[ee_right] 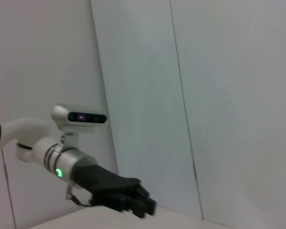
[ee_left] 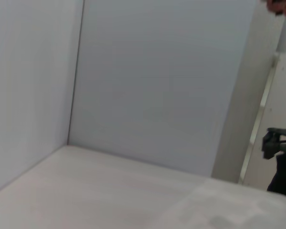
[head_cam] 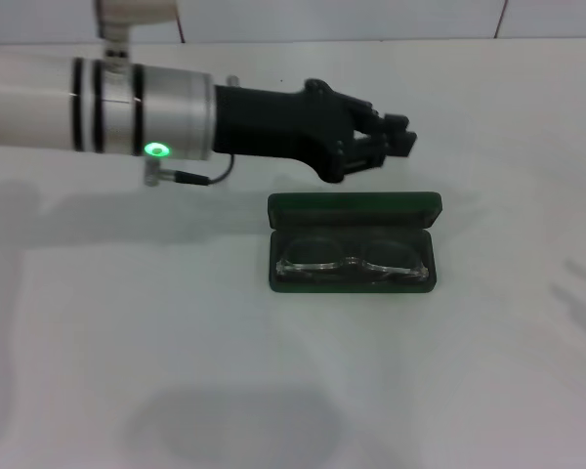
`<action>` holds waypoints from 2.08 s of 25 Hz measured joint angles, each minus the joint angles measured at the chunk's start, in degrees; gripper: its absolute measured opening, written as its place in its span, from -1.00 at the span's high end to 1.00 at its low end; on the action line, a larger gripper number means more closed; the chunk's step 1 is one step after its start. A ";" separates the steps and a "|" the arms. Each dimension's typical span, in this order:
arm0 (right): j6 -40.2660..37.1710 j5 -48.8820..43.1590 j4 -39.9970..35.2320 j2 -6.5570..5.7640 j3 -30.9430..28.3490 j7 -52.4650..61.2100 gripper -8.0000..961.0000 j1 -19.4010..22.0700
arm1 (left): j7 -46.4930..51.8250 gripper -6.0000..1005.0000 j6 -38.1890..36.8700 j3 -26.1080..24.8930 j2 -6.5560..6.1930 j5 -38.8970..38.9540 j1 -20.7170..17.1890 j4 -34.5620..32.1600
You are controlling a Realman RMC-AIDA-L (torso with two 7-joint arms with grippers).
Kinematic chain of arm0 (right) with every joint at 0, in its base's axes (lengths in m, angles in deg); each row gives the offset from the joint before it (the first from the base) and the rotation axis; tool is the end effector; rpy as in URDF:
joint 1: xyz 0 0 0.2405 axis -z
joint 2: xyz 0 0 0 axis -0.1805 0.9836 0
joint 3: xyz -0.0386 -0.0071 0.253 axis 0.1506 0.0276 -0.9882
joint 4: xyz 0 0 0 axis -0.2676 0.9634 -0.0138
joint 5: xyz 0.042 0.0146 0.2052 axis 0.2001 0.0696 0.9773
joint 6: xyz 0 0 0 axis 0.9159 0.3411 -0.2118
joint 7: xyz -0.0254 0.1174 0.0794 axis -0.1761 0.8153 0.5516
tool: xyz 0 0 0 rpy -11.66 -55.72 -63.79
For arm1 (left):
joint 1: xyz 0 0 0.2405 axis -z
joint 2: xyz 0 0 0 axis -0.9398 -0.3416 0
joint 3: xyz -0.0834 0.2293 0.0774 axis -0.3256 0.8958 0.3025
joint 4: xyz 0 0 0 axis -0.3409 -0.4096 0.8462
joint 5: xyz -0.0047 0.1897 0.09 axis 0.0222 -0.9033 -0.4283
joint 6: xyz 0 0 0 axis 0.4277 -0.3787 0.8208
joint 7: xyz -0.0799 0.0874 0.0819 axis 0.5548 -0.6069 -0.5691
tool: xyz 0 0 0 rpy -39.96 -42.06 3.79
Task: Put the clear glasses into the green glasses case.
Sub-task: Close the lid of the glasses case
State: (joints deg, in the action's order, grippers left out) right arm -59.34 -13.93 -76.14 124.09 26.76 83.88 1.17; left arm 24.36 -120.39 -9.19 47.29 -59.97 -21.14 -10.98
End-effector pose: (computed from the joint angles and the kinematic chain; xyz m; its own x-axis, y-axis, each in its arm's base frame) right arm 0.3167 0.2137 0.1379 0.7067 -0.0850 -0.7024 -0.4696 -0.7990 -0.3757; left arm -0.1377 0.3801 -0.0474 0.8435 0.2099 0.4944 0.2336 -0.9722 0.0143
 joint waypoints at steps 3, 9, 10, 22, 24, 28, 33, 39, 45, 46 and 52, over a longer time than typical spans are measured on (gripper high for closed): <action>0.05 -1.25 3.93 -0.02 -0.10 -1.96 0.32 -0.37 | 0.26 0.60 4.01 1.83 0.10 0.11 1.69 2.40; 0.65 -1.28 8.15 -0.19 -0.21 -6.28 0.17 -0.30 | 1.91 0.60 10.53 4.21 0.17 1.33 2.30 3.89; 0.65 -1.28 8.15 -0.19 -0.21 -6.28 0.13 -0.30 | 2.18 0.60 11.06 4.84 0.17 1.34 2.34 4.06; 2.26 -1.88 10.69 -0.40 0.35 -7.66 -0.01 -0.61 | 4.61 0.61 15.24 9.45 0.10 0.64 2.12 5.20; 2.27 -1.88 10.74 -0.37 0.39 -7.67 -0.01 -0.61 | 4.62 0.61 15.91 9.50 0.00 0.18 2.09 5.50; 2.27 -1.88 11.14 -0.37 0.39 -7.70 -0.01 -0.61 | 4.65 0.61 16.51 9.55 -0.07 -1.21 2.09 5.68; 2.40 -1.88 11.46 -0.43 0.35 -7.77 -0.02 -0.62 | 4.72 0.61 16.59 9.60 -0.14 -1.71 1.80 5.72; 3.05 -1.85 11.74 -0.42 0.40 -7.89 -0.03 -1.20 | 4.73 0.61 16.62 9.62 -0.18 -1.74 1.57 5.72; 3.41 -1.83 12.53 -0.41 0.35 -8.66 -0.04 -1.75 | 4.73 0.61 16.61 9.61 -0.16 -2.20 1.56 5.80; 3.43 -1.82 12.81 -0.40 0.31 -8.81 -0.04 -1.83 | 4.73 0.61 16.61 9.62 -0.16 -2.30 1.56 5.93; 4.49 -1.82 13.69 -0.45 0.44 -9.29 -0.05 -2.11 | 4.79 0.61 16.60 9.60 -0.17 -3.13 1.58 6.35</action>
State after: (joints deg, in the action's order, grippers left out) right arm -54.85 -15.75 -62.45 123.64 27.20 74.59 -0.95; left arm 29.15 -103.78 0.41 47.12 -63.10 -19.56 -4.62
